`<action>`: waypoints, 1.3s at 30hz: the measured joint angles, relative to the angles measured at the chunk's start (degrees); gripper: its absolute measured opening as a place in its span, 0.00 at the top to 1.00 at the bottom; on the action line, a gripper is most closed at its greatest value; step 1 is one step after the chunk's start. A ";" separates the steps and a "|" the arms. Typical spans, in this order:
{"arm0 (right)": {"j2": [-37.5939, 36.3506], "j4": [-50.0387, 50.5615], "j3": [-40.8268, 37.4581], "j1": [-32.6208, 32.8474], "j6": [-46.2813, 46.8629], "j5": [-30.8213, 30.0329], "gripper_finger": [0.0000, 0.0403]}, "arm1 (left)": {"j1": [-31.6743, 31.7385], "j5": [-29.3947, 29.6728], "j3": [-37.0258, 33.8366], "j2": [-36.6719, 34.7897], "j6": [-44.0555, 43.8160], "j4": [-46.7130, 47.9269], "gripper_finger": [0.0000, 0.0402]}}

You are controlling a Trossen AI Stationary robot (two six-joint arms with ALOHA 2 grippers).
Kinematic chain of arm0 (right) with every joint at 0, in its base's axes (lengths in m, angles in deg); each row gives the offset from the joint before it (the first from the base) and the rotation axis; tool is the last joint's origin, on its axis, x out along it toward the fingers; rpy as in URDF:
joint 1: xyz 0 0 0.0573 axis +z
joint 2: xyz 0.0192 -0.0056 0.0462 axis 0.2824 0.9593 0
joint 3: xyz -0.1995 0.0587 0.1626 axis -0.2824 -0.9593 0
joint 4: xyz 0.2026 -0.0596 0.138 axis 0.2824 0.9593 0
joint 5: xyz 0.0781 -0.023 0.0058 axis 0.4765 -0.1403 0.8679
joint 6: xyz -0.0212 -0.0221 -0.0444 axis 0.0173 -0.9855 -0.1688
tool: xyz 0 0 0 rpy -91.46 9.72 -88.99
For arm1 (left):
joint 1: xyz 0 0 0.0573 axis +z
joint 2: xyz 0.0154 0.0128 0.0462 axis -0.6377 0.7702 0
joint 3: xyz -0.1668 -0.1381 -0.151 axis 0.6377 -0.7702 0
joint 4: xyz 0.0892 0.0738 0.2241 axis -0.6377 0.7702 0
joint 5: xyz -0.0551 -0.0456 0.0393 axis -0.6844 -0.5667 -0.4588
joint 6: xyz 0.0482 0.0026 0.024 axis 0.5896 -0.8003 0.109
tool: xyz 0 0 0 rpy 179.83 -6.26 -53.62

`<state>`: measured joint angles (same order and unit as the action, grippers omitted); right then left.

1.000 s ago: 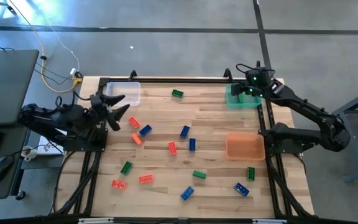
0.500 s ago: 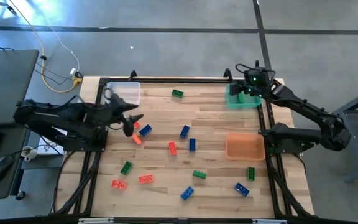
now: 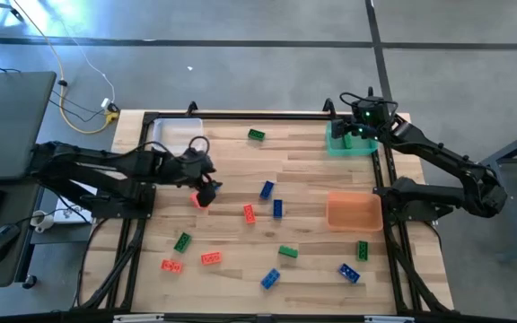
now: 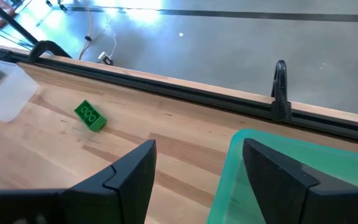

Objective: Sort & place blocks by color
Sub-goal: Put the blue game piece into the transparent bin

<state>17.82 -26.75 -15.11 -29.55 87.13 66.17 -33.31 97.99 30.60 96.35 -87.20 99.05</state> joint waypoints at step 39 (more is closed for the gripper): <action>0.02 1.46 0.00 0.00 1.68 2.99 0.44 | 14.35 -11.45 -0.02 24.31 -6.48 2.71 0.39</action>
<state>17.85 -25.29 -15.11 -29.55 88.82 69.16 -18.96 86.54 30.58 120.66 -93.67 101.76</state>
